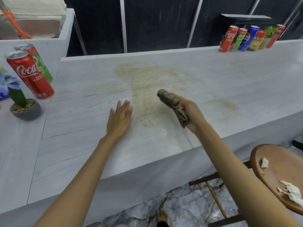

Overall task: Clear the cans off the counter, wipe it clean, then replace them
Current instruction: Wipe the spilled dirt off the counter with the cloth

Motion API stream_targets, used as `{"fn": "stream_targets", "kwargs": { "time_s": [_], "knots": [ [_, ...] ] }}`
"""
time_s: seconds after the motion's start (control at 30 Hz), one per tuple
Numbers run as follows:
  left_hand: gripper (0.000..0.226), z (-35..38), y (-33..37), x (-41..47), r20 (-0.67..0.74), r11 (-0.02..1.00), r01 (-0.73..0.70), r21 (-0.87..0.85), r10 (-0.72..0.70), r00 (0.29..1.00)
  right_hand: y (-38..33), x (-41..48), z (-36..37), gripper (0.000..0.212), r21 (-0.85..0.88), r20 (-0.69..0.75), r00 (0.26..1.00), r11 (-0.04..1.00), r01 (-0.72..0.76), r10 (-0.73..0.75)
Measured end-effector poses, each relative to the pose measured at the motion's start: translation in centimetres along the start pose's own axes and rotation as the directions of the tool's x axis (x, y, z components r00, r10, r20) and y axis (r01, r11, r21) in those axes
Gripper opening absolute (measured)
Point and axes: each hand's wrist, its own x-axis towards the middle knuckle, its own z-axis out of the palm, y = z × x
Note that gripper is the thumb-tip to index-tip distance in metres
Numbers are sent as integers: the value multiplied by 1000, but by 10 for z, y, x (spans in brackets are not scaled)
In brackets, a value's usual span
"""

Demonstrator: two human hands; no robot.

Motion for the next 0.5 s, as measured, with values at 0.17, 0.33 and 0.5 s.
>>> {"fn": "stream_targets", "kwargs": {
  "time_s": [0.17,0.33,0.5],
  "knots": [
    [50,3,1,24,-26,998,41,48,-40,999,-5,50,-35,41,-611,-271,937,792,9,-220],
    [49,0,-3,53,-39,995,78,58,-76,996,17,92,-10,49,-912,6,972,398,101,-233],
    [49,-8,-5,77,-58,993,100,56,-97,994,31,87,38,49,-875,282,945,359,324,-163]
  ]
}}
